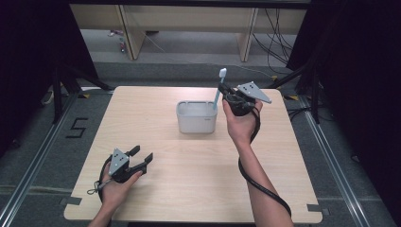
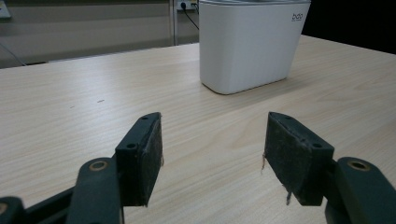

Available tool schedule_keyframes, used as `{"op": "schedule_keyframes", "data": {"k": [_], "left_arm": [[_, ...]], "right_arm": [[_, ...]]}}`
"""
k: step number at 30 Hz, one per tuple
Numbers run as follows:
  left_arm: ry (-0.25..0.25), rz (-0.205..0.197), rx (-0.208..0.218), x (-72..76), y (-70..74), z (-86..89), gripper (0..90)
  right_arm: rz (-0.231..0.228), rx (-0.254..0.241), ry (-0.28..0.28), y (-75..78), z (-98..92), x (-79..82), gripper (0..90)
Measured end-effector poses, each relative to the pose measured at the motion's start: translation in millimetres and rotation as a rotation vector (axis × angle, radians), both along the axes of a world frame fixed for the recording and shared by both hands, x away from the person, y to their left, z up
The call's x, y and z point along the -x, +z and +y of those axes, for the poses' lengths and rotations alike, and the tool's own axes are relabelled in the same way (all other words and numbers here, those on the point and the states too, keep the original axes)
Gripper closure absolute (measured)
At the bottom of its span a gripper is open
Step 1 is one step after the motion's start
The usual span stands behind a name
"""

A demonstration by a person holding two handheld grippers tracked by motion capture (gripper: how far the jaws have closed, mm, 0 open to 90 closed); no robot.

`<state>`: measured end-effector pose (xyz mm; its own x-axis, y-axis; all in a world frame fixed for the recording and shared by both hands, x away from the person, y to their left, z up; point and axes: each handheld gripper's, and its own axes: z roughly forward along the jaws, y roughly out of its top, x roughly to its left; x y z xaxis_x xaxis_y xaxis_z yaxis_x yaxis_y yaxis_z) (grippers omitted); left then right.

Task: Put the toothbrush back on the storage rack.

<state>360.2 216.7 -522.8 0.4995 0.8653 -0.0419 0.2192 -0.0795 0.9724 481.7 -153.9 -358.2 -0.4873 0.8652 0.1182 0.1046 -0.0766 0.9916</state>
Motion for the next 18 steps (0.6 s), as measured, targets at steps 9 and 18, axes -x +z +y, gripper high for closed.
{"op": "schedule_keyframes", "data": {"k": [9, 18], "left_arm": [[-0.001, 0.0, 0.003, 0.0, 0.0, 0.5, 36.7], [-0.002, 0.001, 0.006, -0.1, -0.1, 0.6, 36.7]], "right_arm": [[0.016, 0.012, -0.009, -5.1, 1.3, -2.9, 85.4], [0.015, 0.012, -0.014, -8.4, 3.0, -4.6, 85.4]]}}
